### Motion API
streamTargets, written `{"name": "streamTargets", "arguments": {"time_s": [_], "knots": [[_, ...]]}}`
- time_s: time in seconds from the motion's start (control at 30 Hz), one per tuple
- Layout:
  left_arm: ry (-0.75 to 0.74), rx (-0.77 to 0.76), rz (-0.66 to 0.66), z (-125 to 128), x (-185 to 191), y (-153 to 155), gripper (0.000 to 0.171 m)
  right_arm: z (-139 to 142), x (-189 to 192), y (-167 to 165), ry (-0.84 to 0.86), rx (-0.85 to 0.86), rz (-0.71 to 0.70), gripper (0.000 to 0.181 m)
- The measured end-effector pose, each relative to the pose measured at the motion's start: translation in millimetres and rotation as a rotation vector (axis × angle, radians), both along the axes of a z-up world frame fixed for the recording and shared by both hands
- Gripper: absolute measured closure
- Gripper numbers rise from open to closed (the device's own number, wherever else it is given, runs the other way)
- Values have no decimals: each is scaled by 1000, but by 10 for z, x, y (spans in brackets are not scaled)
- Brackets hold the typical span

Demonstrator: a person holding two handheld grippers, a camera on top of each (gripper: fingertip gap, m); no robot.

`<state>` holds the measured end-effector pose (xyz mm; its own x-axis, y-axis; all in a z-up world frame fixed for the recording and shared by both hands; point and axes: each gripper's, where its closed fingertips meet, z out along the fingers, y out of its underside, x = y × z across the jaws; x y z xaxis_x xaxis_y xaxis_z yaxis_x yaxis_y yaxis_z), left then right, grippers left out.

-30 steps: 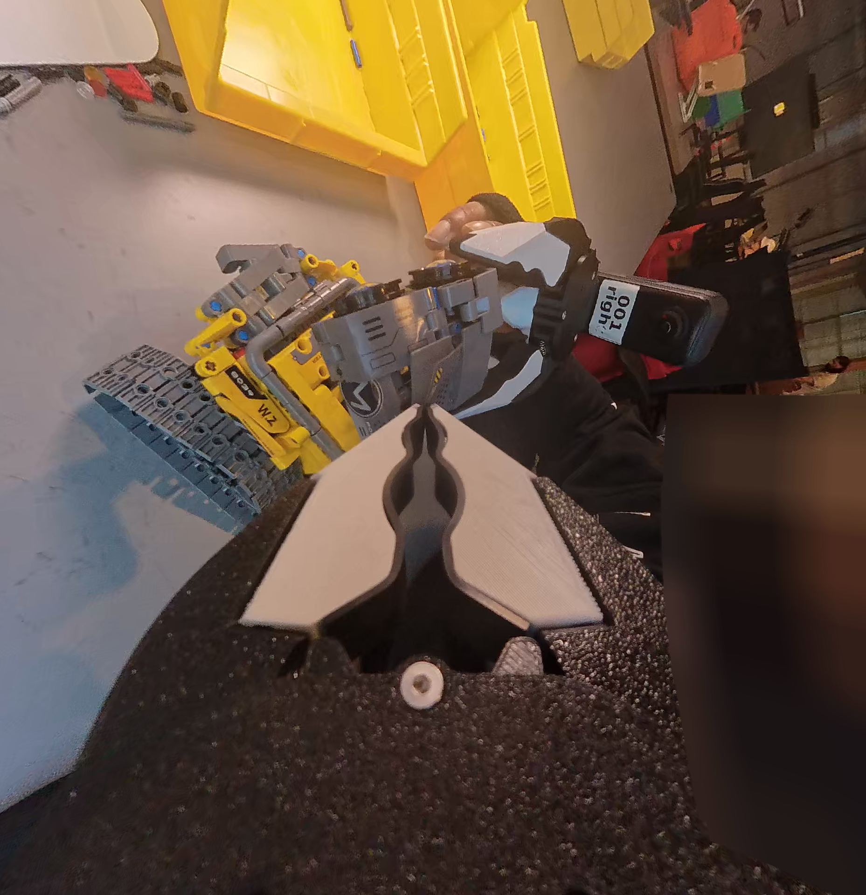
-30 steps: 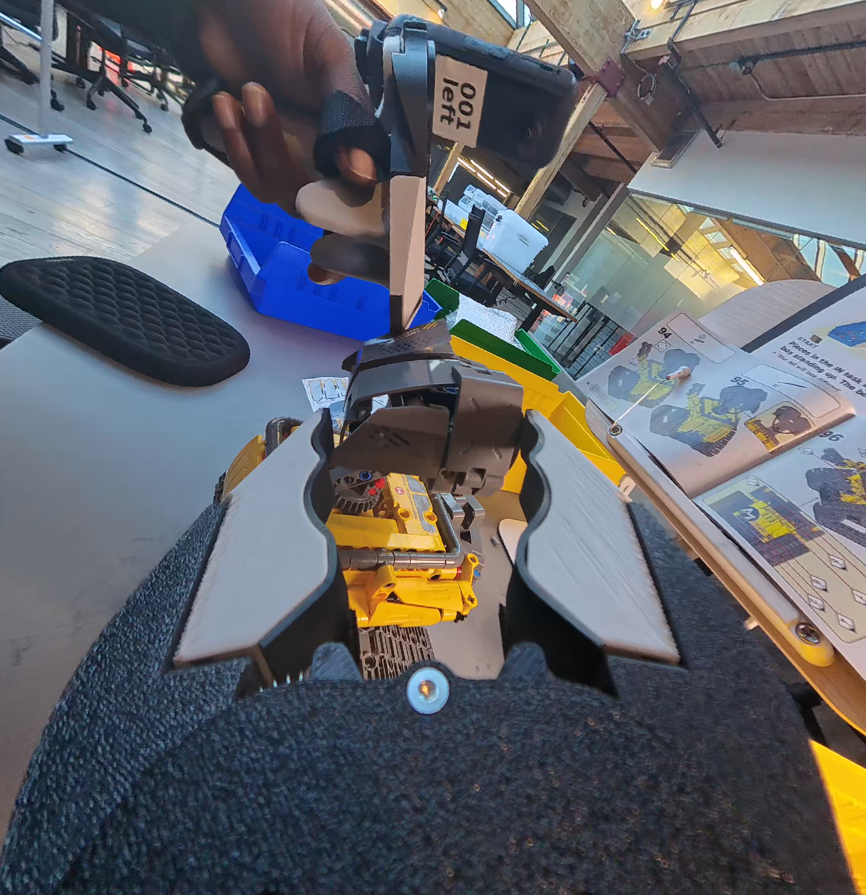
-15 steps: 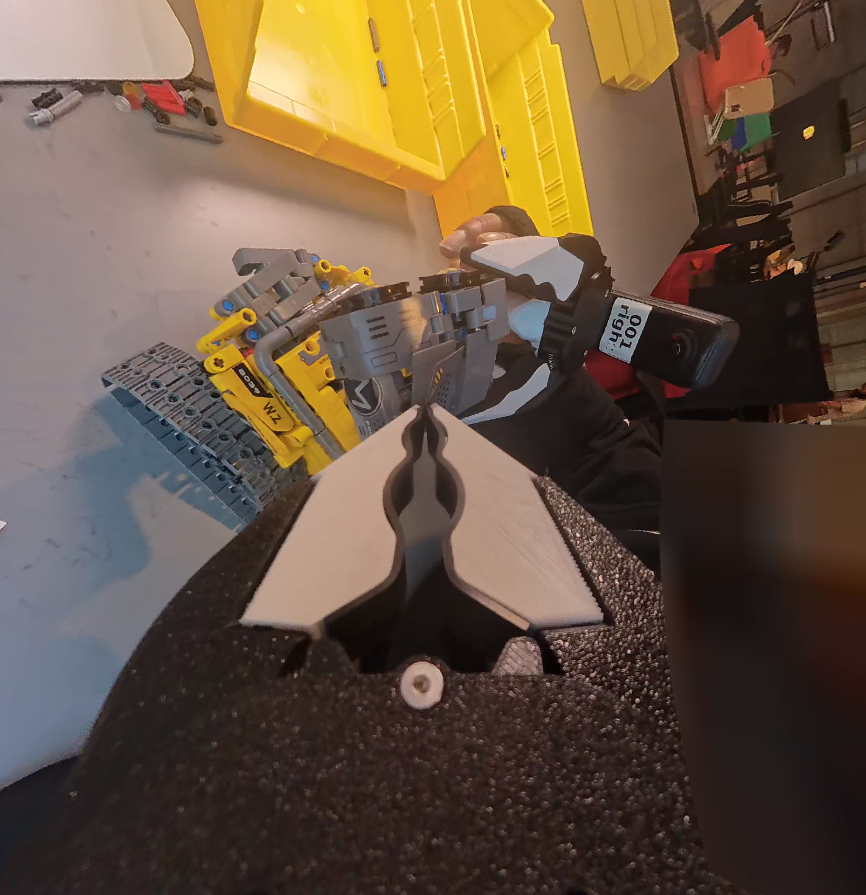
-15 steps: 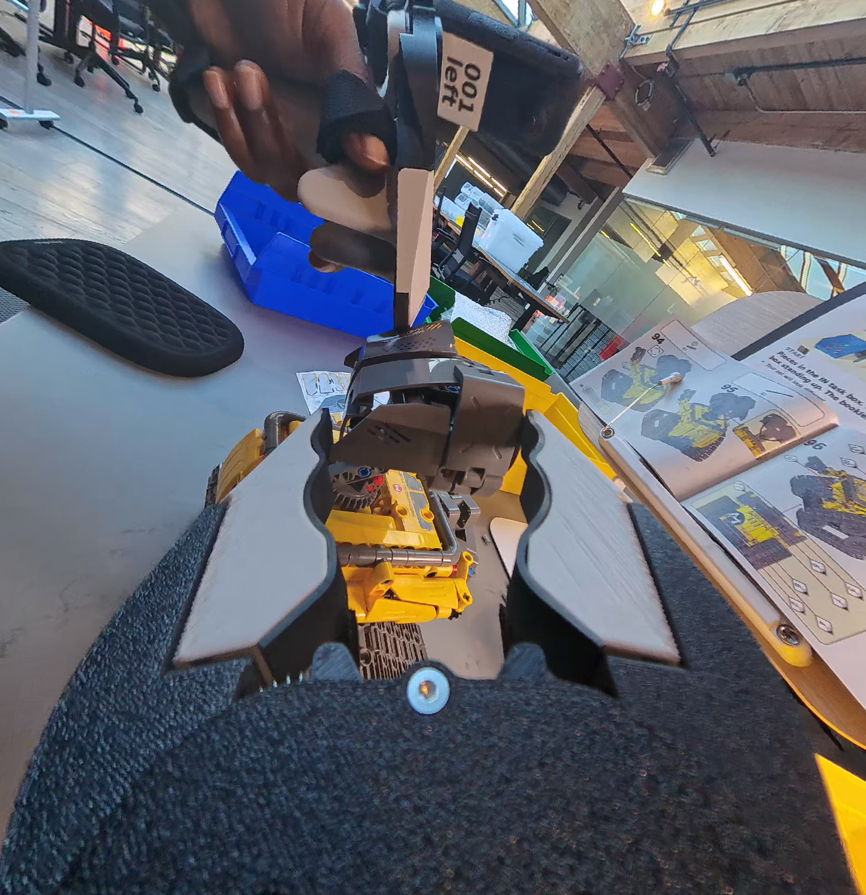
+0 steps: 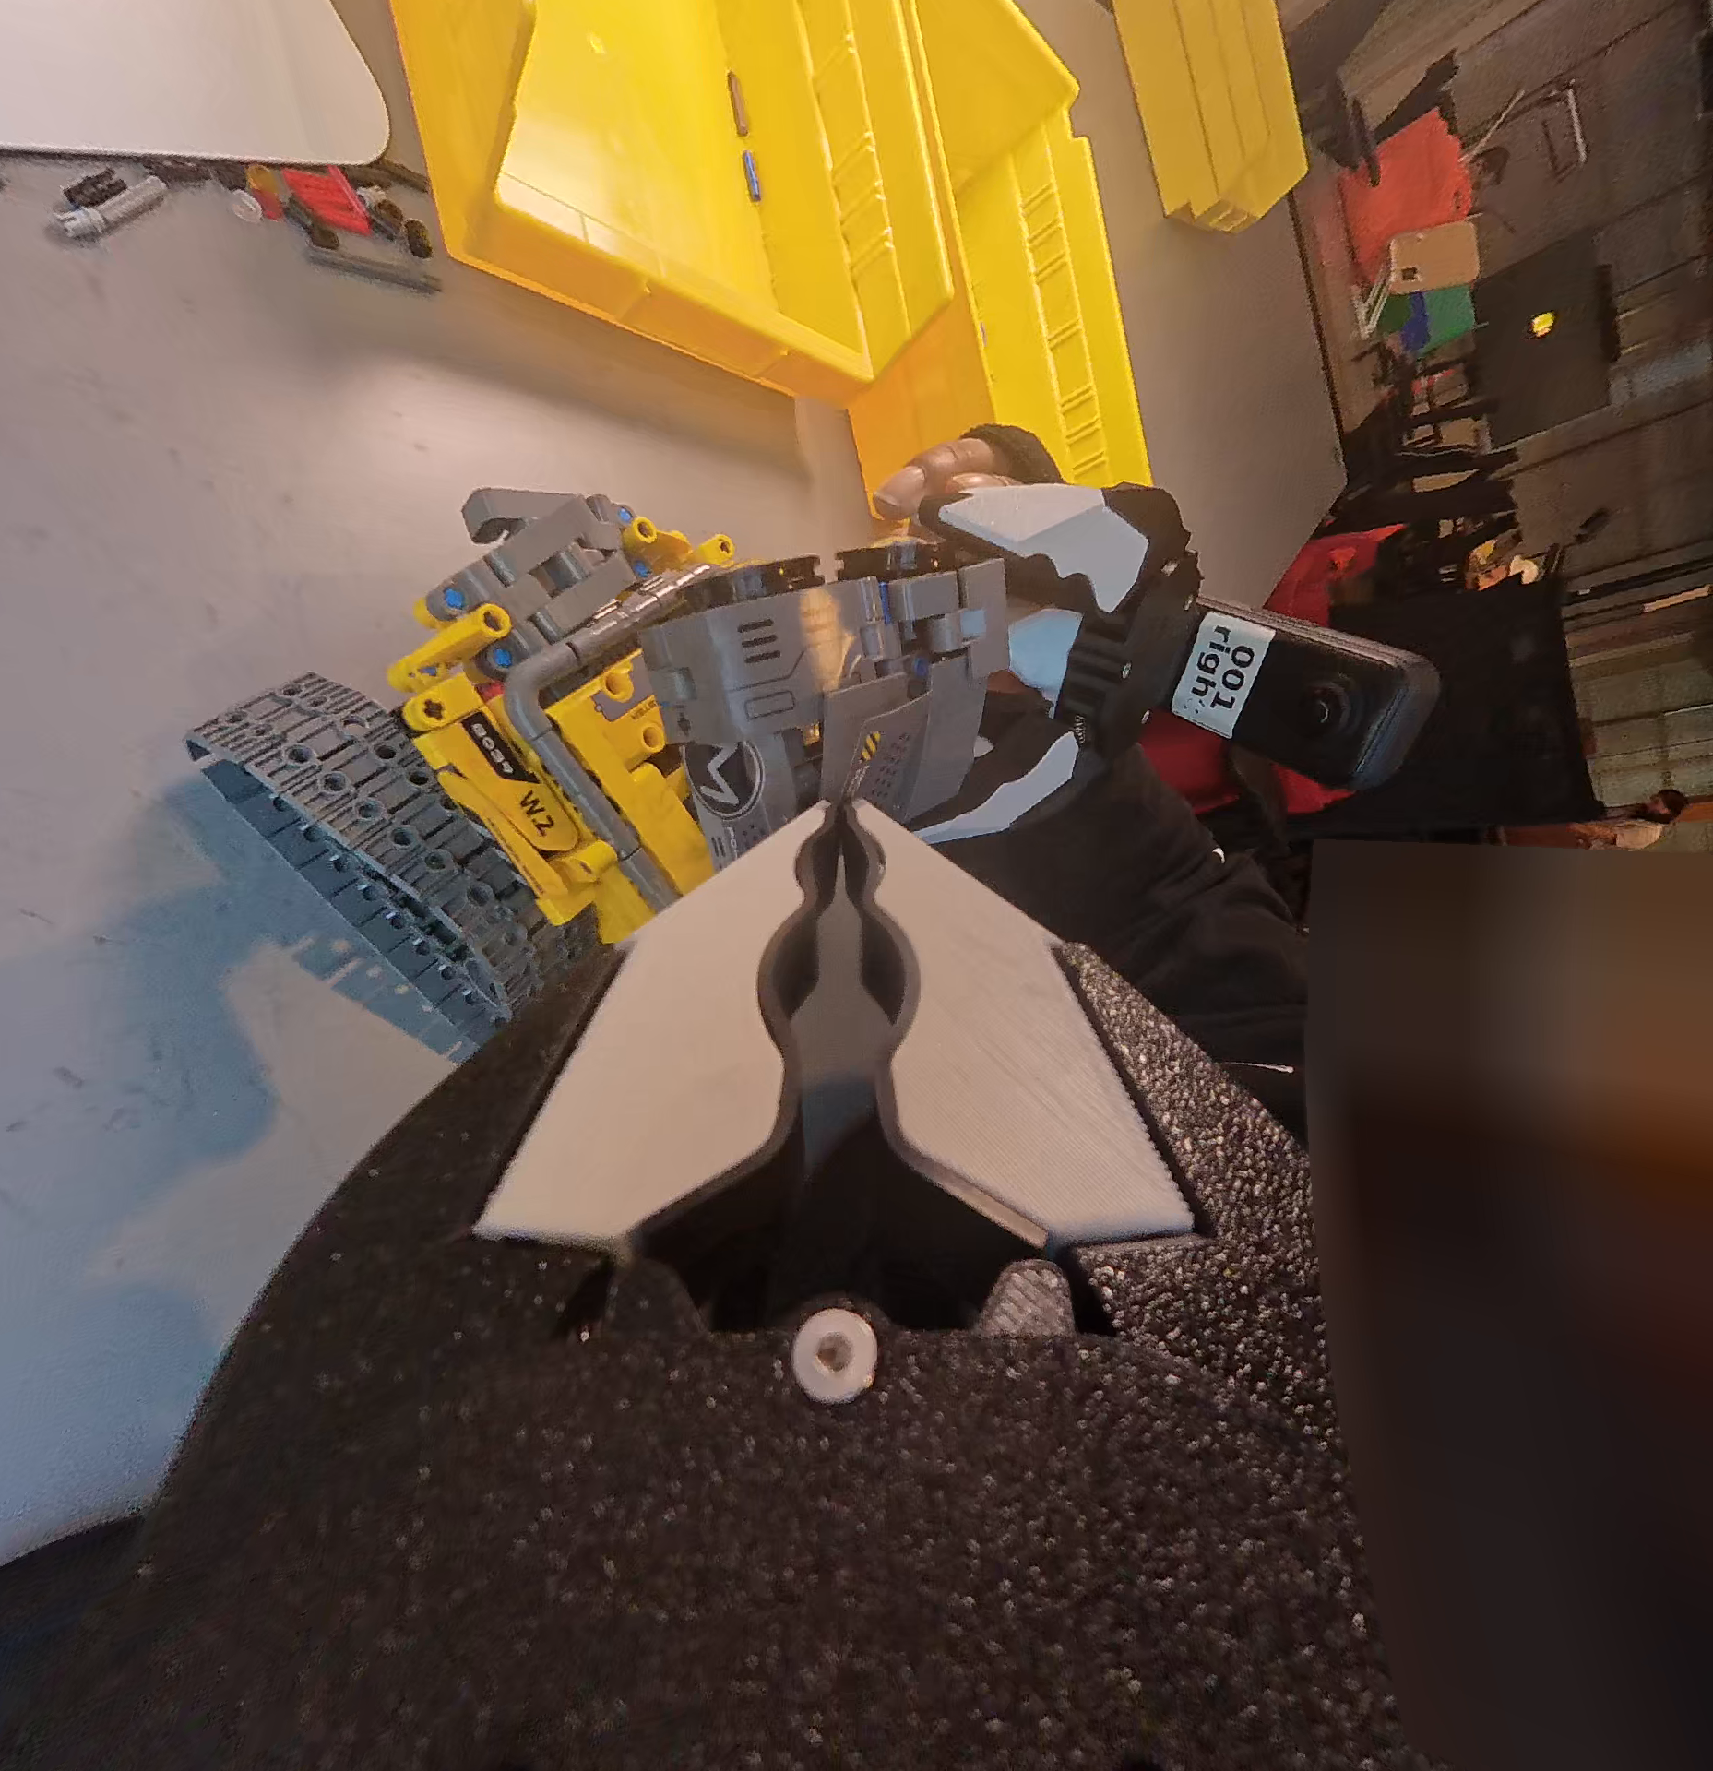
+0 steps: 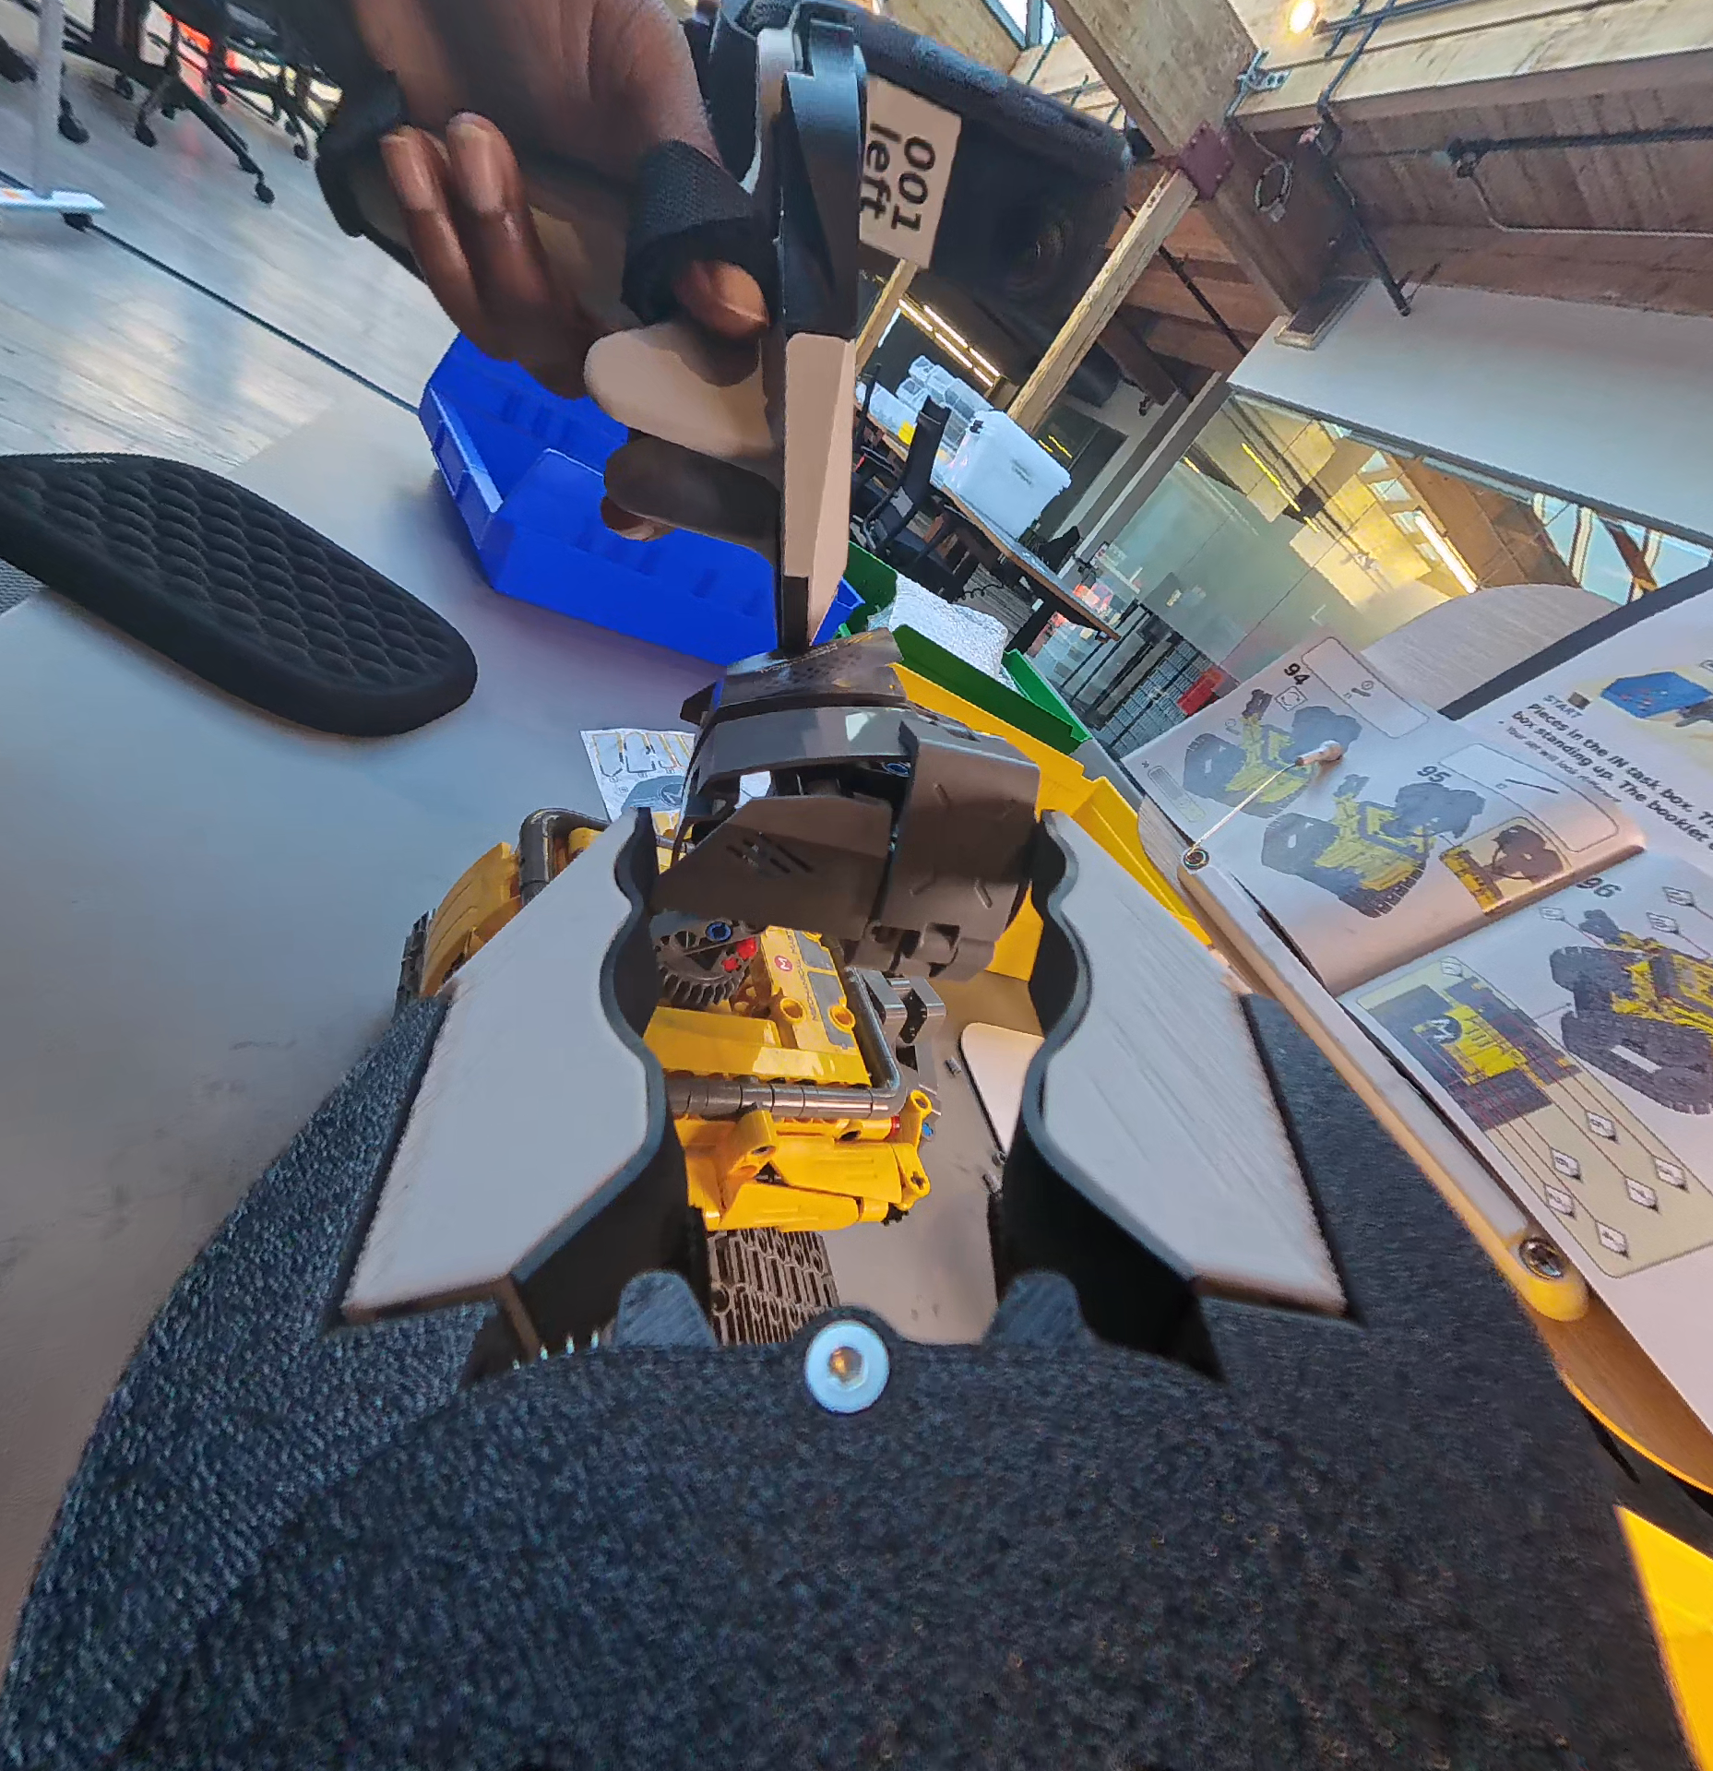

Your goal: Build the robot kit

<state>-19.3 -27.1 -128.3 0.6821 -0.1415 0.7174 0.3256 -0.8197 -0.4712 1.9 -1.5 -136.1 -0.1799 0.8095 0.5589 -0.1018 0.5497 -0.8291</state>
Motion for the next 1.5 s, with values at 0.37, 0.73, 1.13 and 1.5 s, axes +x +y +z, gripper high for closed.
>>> {"name": "streamTargets", "arguments": {"time_s": [0.37,0.73,1.13,1.5], "knots": [[17,22,-12,1,6,6,171,-5,4,7,-4,28,-9,103],[26,-1,-84,55,52,-8,158,-10,7,10,-3,43,-11,102],[267,110,-96,7,-50,41,123,-29,19,-3,-9,71,-9,102],[476,490,-271,38,-16,265,92,-30,23,-5,-6,78,-6,102]]}}
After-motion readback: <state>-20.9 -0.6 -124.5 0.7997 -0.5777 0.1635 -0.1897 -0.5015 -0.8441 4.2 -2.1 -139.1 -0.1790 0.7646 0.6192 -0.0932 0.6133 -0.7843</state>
